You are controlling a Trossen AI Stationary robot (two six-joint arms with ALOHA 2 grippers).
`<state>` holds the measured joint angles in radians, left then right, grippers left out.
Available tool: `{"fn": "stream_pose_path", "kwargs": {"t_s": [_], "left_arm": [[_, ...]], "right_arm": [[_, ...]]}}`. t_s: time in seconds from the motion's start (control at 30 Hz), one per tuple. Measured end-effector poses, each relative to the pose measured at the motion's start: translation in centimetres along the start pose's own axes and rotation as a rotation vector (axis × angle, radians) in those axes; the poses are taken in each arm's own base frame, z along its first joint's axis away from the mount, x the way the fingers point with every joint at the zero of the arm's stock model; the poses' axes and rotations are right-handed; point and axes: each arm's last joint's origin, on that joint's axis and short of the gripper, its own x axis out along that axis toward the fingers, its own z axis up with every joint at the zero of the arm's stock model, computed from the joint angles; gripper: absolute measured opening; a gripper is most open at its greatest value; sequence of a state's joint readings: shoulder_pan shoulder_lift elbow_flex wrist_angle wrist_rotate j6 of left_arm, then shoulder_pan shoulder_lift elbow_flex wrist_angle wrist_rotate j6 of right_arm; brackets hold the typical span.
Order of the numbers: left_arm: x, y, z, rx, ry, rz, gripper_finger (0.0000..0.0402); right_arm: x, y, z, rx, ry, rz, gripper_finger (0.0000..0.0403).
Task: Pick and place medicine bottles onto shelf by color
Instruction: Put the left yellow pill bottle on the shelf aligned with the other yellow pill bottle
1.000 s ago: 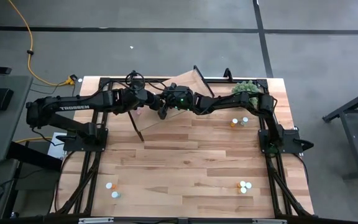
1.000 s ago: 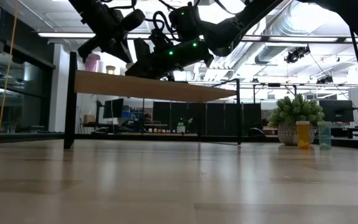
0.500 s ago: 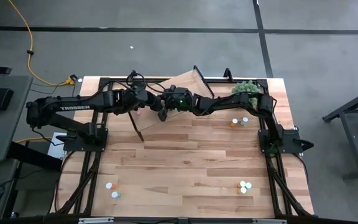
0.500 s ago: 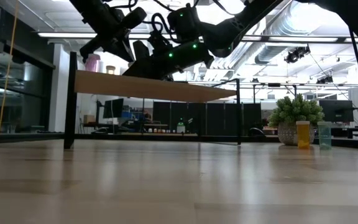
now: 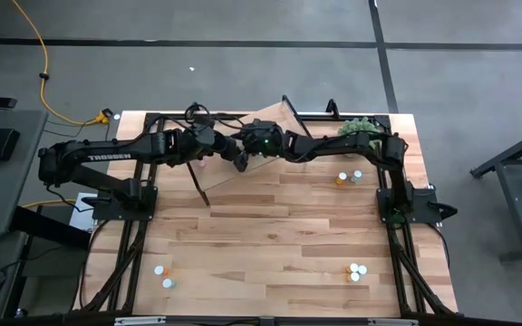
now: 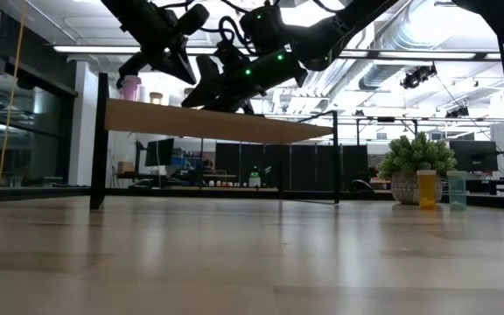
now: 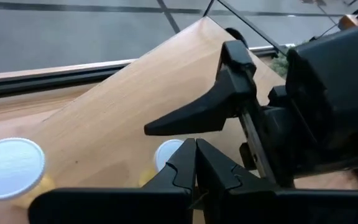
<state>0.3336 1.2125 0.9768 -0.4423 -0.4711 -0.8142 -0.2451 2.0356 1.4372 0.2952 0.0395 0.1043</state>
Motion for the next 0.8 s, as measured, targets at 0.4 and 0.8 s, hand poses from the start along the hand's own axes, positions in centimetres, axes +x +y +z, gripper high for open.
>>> {"fn": "stream_pose_path", "kwargs": {"t_s": [0.4, 0.8], "left_arm": [[-2.1, 0.4, 1.2, -0.023, -0.078, -0.029, 0.0], [-6.9, 0.7, 2.7, -0.07, -0.177, -0.225, 0.0]], "right_arm": [[-0.8, 0.2, 0.7, -0.035, 0.022, 0.047, 0.0229], [-2.2, 0.4, 1.6, -0.041, 0.089, 0.083, 0.0229]]}}
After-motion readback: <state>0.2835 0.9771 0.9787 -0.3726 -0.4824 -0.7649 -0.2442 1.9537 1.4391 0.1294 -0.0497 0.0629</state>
